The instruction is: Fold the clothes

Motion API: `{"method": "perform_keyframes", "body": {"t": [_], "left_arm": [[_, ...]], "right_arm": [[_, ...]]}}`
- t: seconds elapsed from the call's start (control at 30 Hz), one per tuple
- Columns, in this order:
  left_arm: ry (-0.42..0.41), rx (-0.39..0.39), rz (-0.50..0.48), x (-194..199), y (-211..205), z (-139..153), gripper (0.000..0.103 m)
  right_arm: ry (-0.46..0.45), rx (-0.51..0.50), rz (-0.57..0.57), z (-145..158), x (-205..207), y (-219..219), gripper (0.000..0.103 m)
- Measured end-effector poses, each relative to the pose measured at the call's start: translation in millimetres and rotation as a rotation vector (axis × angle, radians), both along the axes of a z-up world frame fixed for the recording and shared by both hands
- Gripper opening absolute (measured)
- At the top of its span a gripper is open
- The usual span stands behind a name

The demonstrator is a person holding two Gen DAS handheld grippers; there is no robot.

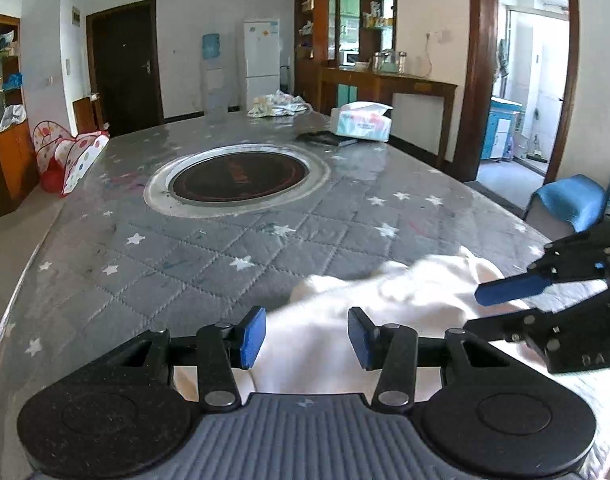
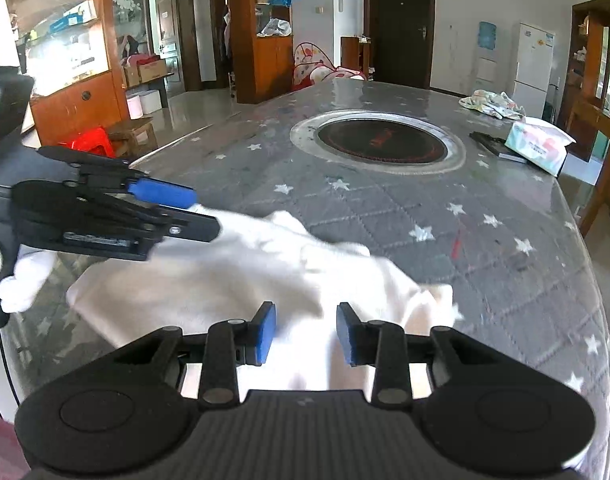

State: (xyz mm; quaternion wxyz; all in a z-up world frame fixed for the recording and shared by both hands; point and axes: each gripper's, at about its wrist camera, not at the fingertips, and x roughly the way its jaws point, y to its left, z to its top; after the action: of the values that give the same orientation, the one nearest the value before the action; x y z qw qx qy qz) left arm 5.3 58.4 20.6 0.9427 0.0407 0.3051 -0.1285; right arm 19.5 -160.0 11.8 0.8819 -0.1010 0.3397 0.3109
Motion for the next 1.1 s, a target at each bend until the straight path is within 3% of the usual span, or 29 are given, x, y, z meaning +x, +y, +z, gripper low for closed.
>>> {"method": "perform_keyframes", "body": {"t": [0.17,0.47,0.57,0.83,1.1], "left_arm": [[0.006,-0.001,0.002,-28,4,-6,0.049],[0.052,0.0,0.074,-42,23,-23,0.049],[0.048,0.011,0.081,-44,24,-23,0.049],[0.017,-0.003,0.1,-47,23,-11,0.049],[0.017,-0.004,0.108,-24,20,-16,0.049]], "right_arm": [[0.015,0.004,-0.018,-6,-12,-14,0.034],[0.004,0.002,-0.026,-2,-25,-26,0.034],[0.025,-0.021,-0.036,-10,-25,-29,0.034],[-0.03,0.022,-0.007,8,-27,-21,0.033],[0.016,-0.005,0.018,-12,-20,-2,0.033]]}}
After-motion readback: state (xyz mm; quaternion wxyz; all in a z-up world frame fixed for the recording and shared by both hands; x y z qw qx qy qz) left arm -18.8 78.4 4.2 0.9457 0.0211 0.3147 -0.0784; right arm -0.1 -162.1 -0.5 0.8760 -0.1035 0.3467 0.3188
